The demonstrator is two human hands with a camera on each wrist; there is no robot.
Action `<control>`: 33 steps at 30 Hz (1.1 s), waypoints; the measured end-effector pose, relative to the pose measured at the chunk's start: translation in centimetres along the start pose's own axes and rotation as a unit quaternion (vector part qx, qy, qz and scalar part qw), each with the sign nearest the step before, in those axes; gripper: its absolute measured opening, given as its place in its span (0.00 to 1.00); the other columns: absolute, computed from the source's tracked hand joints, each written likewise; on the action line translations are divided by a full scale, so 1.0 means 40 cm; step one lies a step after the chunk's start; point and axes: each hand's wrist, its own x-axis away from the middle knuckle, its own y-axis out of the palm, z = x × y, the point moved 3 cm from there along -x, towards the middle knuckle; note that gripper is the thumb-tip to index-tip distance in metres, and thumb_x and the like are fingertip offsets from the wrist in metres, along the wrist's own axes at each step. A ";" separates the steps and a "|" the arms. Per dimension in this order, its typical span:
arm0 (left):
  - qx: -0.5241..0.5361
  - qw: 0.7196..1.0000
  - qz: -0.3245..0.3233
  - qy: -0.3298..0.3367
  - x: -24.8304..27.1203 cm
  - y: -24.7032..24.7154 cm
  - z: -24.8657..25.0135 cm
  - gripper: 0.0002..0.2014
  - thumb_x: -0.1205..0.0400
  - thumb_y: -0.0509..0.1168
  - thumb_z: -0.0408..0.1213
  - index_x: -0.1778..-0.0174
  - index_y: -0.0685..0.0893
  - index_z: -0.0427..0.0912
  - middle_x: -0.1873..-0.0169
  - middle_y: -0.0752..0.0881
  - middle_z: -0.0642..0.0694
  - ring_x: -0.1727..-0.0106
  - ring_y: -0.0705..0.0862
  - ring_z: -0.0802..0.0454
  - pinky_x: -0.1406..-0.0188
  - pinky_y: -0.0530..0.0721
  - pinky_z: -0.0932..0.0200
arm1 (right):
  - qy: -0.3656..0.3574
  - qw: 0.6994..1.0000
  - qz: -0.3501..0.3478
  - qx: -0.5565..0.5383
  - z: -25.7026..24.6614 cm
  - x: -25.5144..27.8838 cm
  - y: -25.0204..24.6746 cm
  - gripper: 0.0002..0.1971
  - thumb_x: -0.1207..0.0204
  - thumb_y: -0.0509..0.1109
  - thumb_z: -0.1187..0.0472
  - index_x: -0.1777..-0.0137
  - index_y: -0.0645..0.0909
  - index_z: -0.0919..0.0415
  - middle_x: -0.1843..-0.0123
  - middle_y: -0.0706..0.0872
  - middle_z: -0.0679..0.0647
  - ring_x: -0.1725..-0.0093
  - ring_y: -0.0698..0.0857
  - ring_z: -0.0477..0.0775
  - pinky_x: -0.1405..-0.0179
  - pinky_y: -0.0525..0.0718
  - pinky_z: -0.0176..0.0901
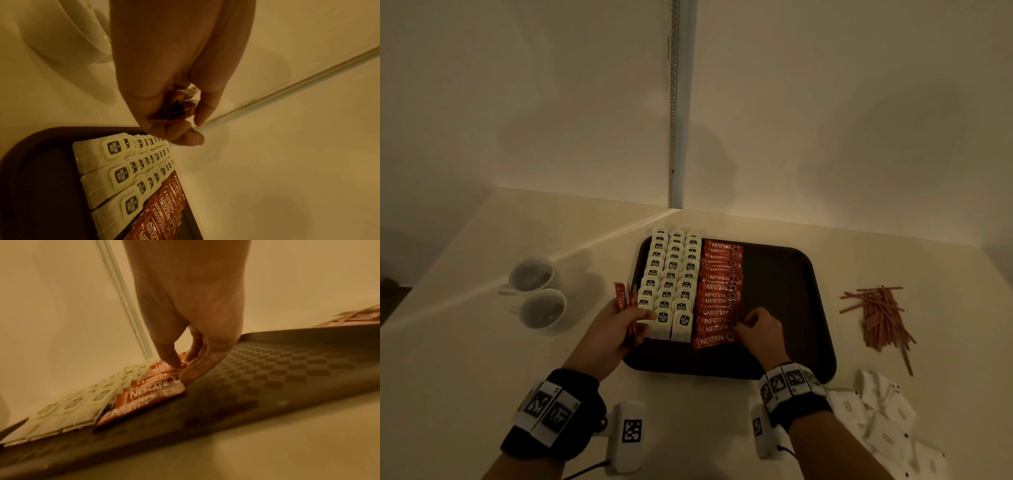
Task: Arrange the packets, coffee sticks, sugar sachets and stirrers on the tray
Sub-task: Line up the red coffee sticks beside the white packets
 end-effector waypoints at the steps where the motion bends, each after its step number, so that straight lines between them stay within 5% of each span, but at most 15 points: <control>1: -0.009 1.000 -0.012 0.007 -0.002 0.007 0.001 0.09 0.17 0.60 0.27 0.43 0.79 0.41 0.63 0.87 0.44 0.67 0.81 0.51 0.74 0.78 0.65 | -0.010 1.000 0.007 -0.001 -0.010 0.001 -0.008 0.08 0.26 0.71 0.61 0.52 0.75 0.59 0.55 0.80 0.52 0.60 0.80 0.46 0.65 0.79 0.34; 5: -0.049 0.997 -0.043 0.039 -0.016 0.036 0.009 0.11 0.16 0.61 0.29 0.39 0.78 0.44 0.68 0.87 0.54 0.70 0.80 0.56 0.72 0.78 0.65 | -0.115 0.992 -0.034 0.029 -0.064 0.006 -0.015 0.07 0.24 0.70 0.62 0.47 0.79 0.57 0.48 0.82 0.49 0.48 0.82 0.46 0.45 0.83 0.41; 10: -0.046 0.997 -0.049 0.043 -0.026 0.034 0.011 0.13 0.16 0.61 0.30 0.36 0.78 0.42 0.68 0.85 0.53 0.71 0.78 0.55 0.72 0.77 0.64 | -0.205 0.943 -0.136 0.224 -0.076 0.030 0.038 0.20 0.28 0.74 0.52 0.36 0.79 0.53 0.34 0.78 0.50 0.35 0.77 0.52 0.32 0.76 0.49; 16: -0.045 0.998 -0.033 0.031 -0.013 0.001 0.001 0.11 0.16 0.62 0.30 0.38 0.79 0.38 0.64 0.82 0.45 0.70 0.78 0.53 0.73 0.78 0.65 | -0.224 0.933 -0.126 0.252 -0.070 0.029 0.058 0.14 0.24 0.69 0.51 0.42 0.79 0.55 0.37 0.79 0.52 0.38 0.78 0.52 0.38 0.78 0.47; 20: -0.056 0.998 -0.022 0.030 -0.012 -0.020 -0.002 0.10 0.16 0.62 0.31 0.39 0.79 0.37 0.57 0.82 0.39 0.69 0.78 0.53 0.71 0.77 0.63 | -0.233 0.933 -0.109 0.252 -0.068 0.030 0.068 0.17 0.23 0.68 0.49 0.37 0.77 0.54 0.36 0.80 0.50 0.38 0.79 0.51 0.38 0.78 0.46; 29: -0.049 0.998 -0.010 0.043 -0.003 -0.014 0.009 0.05 0.16 0.61 0.29 0.49 0.80 0.42 0.70 0.83 0.49 0.70 0.78 0.53 0.70 0.76 0.63 | -0.237 0.941 -0.059 0.235 -0.075 0.026 0.069 0.17 0.21 0.66 0.53 0.35 0.73 0.55 0.34 0.78 0.50 0.37 0.78 0.50 0.39 0.77 0.42; 33: -0.042 0.998 -0.006 0.038 -0.001 -0.015 0.008 0.06 0.16 0.61 0.30 0.47 0.80 0.42 0.68 0.84 0.48 0.69 0.78 0.52 0.69 0.76 0.61 | -0.222 0.948 -0.054 0.223 -0.072 0.027 0.076 0.17 0.22 0.66 0.53 0.35 0.73 0.56 0.35 0.78 0.52 0.39 0.80 0.50 0.39 0.78 0.42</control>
